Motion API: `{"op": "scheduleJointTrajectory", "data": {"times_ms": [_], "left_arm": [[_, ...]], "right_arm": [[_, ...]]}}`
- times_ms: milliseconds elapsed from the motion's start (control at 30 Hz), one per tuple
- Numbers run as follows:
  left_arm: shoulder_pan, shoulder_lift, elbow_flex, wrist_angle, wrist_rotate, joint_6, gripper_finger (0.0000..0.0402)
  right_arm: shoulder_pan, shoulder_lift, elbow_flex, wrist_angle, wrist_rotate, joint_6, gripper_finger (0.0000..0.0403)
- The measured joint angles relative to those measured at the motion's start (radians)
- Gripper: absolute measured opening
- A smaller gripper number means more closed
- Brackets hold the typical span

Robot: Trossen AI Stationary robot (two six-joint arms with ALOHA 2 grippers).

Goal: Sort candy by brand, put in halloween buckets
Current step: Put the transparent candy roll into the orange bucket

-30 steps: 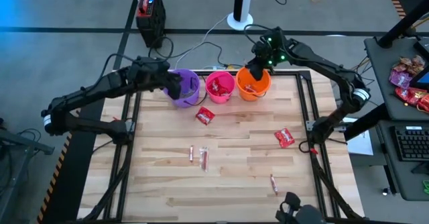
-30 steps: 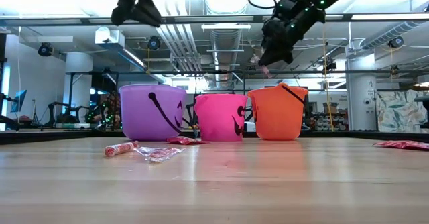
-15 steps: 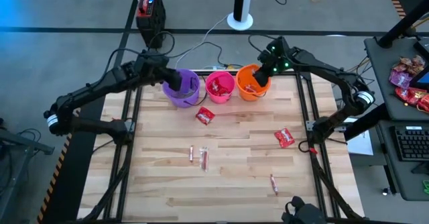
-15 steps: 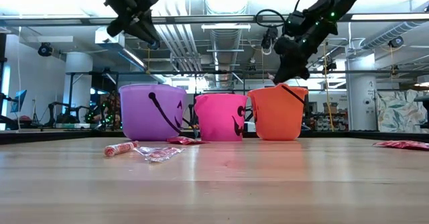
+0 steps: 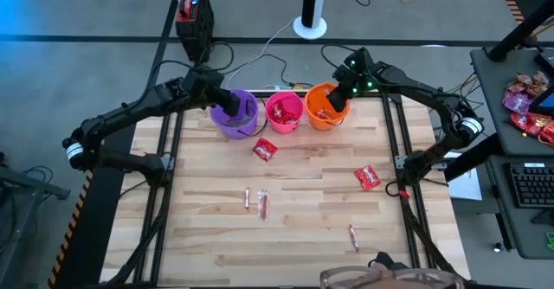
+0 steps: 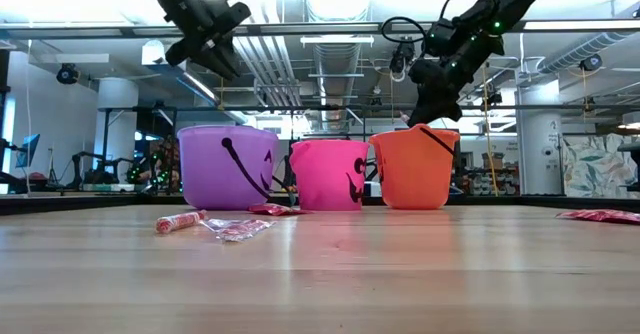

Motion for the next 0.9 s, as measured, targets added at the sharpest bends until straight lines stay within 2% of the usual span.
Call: {"op": "scheduleJointTrajectory", "data": {"times_ms": [667,900], "left_arm": [[-0.001,-0.005,0.002,-0.007,0.0,-0.014,0.0077],[-0.003,-0.015,0.002,-0.066,0.087,-0.017,0.0077]], "right_arm": [[0.0,0.0,0.0,0.0,0.001,-0.043,0.0043],[0.0,0.0,0.0,0.0,0.001,0.021,0.0071]]}}
